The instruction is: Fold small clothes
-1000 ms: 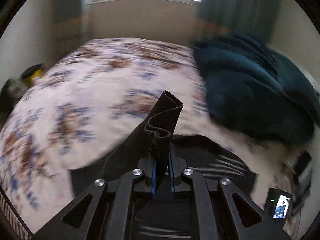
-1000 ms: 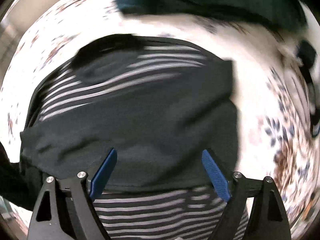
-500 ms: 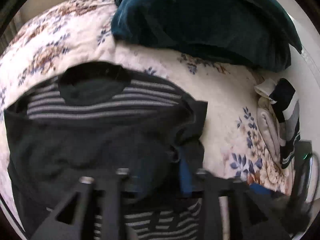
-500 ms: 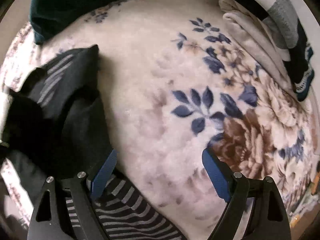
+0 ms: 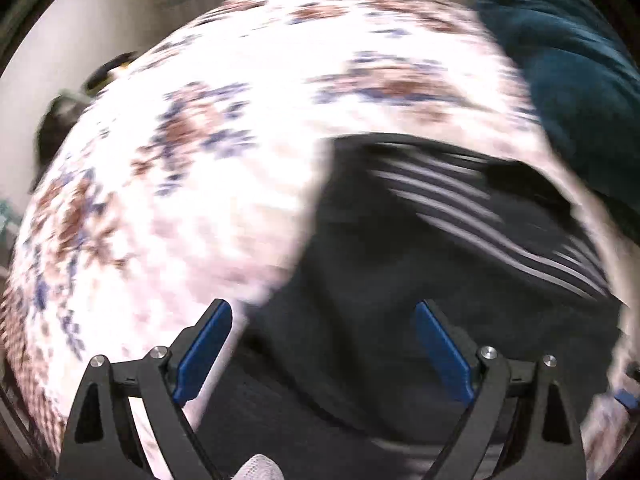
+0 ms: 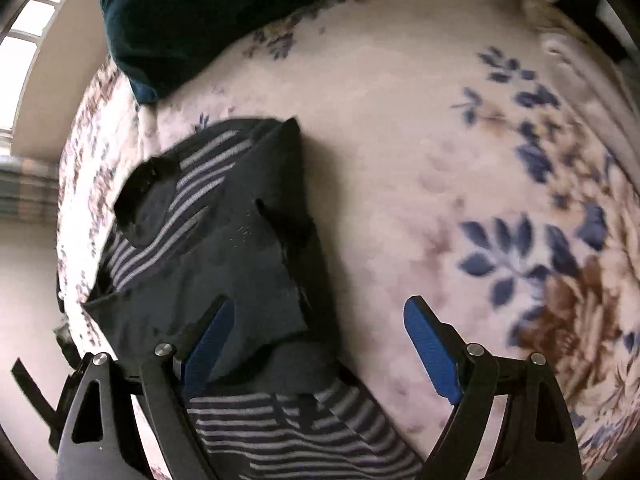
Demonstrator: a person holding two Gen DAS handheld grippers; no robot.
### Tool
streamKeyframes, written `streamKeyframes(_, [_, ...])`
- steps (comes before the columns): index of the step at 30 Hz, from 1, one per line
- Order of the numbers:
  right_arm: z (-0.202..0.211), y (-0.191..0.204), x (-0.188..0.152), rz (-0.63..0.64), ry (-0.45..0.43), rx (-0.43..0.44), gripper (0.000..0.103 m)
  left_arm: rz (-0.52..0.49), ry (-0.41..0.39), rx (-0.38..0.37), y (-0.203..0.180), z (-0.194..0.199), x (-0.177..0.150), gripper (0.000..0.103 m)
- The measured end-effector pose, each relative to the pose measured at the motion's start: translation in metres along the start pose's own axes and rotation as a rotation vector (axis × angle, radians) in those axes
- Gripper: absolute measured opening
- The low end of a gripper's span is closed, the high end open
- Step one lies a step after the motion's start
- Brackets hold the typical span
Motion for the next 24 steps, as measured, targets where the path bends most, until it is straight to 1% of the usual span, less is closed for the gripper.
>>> streamKeyframes(1, [-0.007,0.006,0.005,0.01,-0.001,-0.012,0.086,0.015,0.0,0.028,0.008,-0.009,0.004,0.093])
streamKeyframes(2, [-0.015,0.012,0.006,0.026,-0.001,-0.024,0.068,0.024,0.008,0.044,0.014,-0.017,0.007,0.093])
streamKeyframes(3, [-0.023,0.018,0.006,0.047,0.011,-0.037,0.053,0.032,0.017,0.059,0.018,-0.023,0.011,0.093])
streamKeyframes(4, [-0.029,0.024,0.007,0.066,0.028,-0.054,0.015,0.042,0.017,0.072,0.022,-0.028,0.013,0.093])
streamKeyframes(5, [-0.031,0.029,0.004,0.077,0.02,-0.084,0.01,0.048,0.017,0.075,0.025,-0.03,0.013,0.093])
streamKeyframes(6, [-0.028,0.031,-0.002,0.081,-0.012,-0.109,0.008,0.054,0.021,0.081,0.027,-0.032,0.012,0.093])
streamKeyframes(8, [-0.025,0.03,-0.008,0.099,-0.028,-0.192,0.003,0.068,0.029,0.087,0.03,-0.035,0.009,0.093])
streamKeyframes(9, [-0.026,0.026,-0.01,0.087,-0.015,-0.209,0.003,0.073,0.038,0.083,0.032,-0.036,0.006,0.093])
streamKeyframes(10, [-0.029,0.022,-0.012,0.082,0.021,-0.231,0.003,0.079,0.045,0.079,0.033,-0.037,0.004,0.093])
streamKeyframes(11, [-0.032,0.024,-0.013,0.101,0.064,-0.273,0.003,0.083,0.051,0.077,0.036,-0.04,0.005,0.093])
streamKeyframes(12, [-0.03,0.031,-0.014,0.128,0.082,-0.339,0.003,0.084,0.056,0.074,0.037,-0.042,0.003,0.093])
streamKeyframes(13, [-0.022,0.044,-0.014,0.157,0.064,-0.392,0.008,0.083,0.06,0.072,0.037,-0.043,0.001,0.093])
streamKeyframes(14, [-0.014,0.06,-0.014,0.189,0.04,-0.391,0.01,0.084,0.063,0.077,0.037,-0.045,0.0,0.093])
streamKeyframes(15, [-0.002,0.085,-0.015,0.236,0.004,-0.347,0.015,0.086,0.064,0.079,0.038,-0.047,-0.002,0.093])
streamKeyframes(16, [0.006,0.11,-0.015,0.273,-0.024,-0.298,0.036,0.089,0.065,0.083,0.039,-0.049,-0.003,0.093])
streamKeyframes(17, [0.012,0.14,-0.015,0.317,-0.043,-0.236,0.059,0.096,0.067,0.092,0.041,-0.052,-0.005,0.093])
streamKeyframes(18, [0.009,0.177,-0.014,0.375,-0.032,-0.159,0.066,0.103,0.068,0.095,0.043,-0.054,-0.006,0.093])
streamKeyframes(20, [-0.013,0.246,-0.013,0.492,0.036,-0.039,0.067,0.116,0.075,0.098,0.047,-0.06,-0.008,0.093])
streamKeyframes(21, [-0.034,0.285,-0.013,0.555,0.096,0.023,0.067,0.129,0.077,0.088,0.05,-0.062,-0.009,0.093])
streamKeyframes(22, [-0.054,0.317,-0.013,0.605,0.14,0.047,0.067,0.139,0.077,0.075,0.053,-0.064,-0.01,0.094])
streamKeyframes(23, [-0.075,0.348,-0.013,0.661,0.164,0.045,0.067,0.143,0.078,0.07,0.055,-0.065,-0.011,0.094])
streamKeyframes(24, [-0.099,0.381,-0.016,0.746,0.197,0.031,0.067,0.148,0.078,0.064,0.056,-0.067,-0.011,0.094])
Point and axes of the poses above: each gripper's, at about its wrist camera, not at the fingertips, and z roughly against the way its jaws point, y to its left, x to its top, the point moved 2 cm from there along -z, roughly the way its jaws point, and after that the axes turned 9 degrees about y, right-handed, at the moved point
